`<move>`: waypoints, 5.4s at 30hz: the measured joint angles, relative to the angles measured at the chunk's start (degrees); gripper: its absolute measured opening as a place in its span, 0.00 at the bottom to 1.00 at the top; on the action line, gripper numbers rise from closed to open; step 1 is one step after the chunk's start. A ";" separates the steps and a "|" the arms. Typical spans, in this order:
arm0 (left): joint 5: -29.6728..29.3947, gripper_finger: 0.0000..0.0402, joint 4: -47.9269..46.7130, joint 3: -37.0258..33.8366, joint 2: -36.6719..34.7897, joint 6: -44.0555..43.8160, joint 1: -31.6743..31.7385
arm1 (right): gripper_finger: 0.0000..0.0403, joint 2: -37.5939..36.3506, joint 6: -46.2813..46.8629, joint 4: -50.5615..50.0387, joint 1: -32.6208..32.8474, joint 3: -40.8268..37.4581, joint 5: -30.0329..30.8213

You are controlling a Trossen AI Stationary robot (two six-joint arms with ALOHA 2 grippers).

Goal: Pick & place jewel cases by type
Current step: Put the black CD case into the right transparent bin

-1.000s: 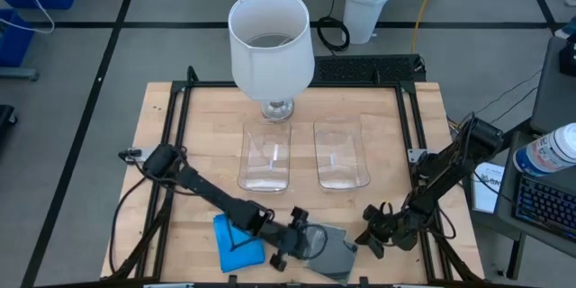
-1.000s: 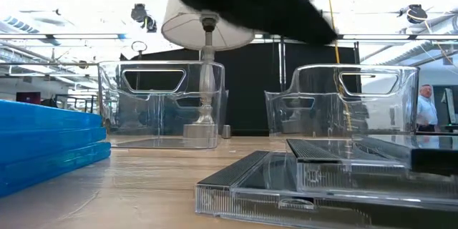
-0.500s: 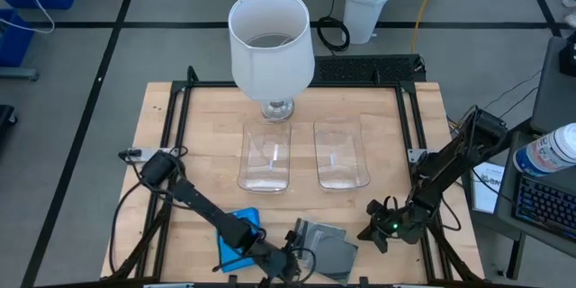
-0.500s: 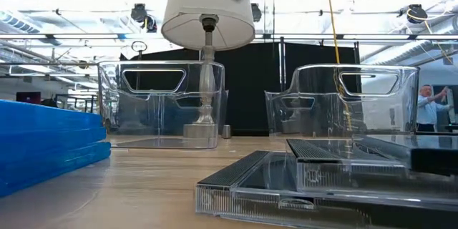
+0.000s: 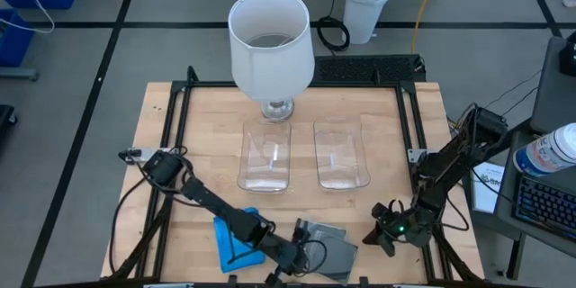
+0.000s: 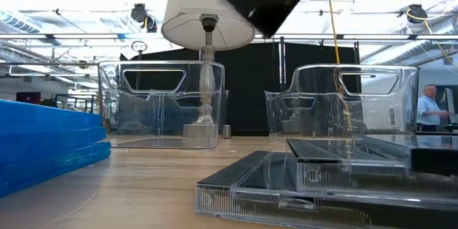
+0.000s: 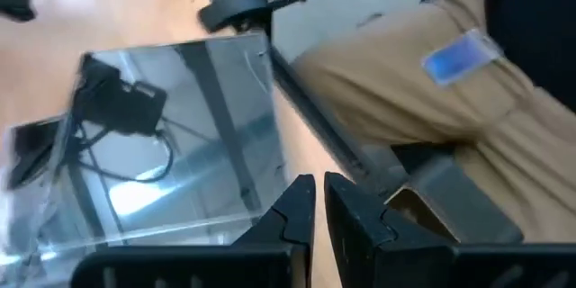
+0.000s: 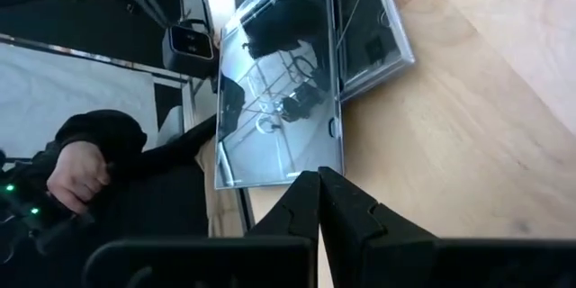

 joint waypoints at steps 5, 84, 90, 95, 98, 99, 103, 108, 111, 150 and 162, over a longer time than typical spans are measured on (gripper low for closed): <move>1.04 0.09 -4.58 5.24 4.05 1.48 -0.04 | 0.00 0.00 3.35 0.72 2.87 0.00 0.40; -1.64 0.09 -10.16 10.69 8.47 5.93 7.96 | 0.35 23.07 23.38 12.42 0.12 4.15 4.32; -1.75 0.09 -10.16 10.68 8.47 5.86 7.94 | 0.33 22.88 21.69 12.15 0.12 4.13 5.66; -1.75 0.09 -10.15 10.66 8.47 5.82 7.94 | 0.26 22.88 19.61 12.24 0.12 4.12 5.87; -1.72 0.09 -10.13 10.68 8.47 5.89 7.94 | 0.19 22.86 19.10 12.22 0.12 4.09 6.00; -1.70 0.09 -10.11 10.68 8.47 5.89 7.94 | 0.16 22.86 18.81 12.23 0.12 4.09 6.00; -1.70 0.09 -10.11 10.69 8.47 5.89 7.94 | 0.06 22.86 18.00 12.30 0.12 4.09 6.20; -1.70 0.09 -10.13 10.68 8.47 6.44 7.94 | 0.03 22.85 16.85 12.36 0.11 4.07 6.29; -1.70 0.09 -10.06 10.69 8.47 7.53 7.94 | 0.05 22.84 16.34 12.37 0.10 4.07 6.29; -0.50 0.09 -33.42 7.13 -6.32 9.08 1.91 | 0.02 -7.98 -19.76 -1.69 -1.97 4.86 5.81; -0.52 0.09 -20.55 -2.07 -6.32 10.77 2.41 | 0.02 -17.47 -29.20 -67.53 -8.69 35.29 4.17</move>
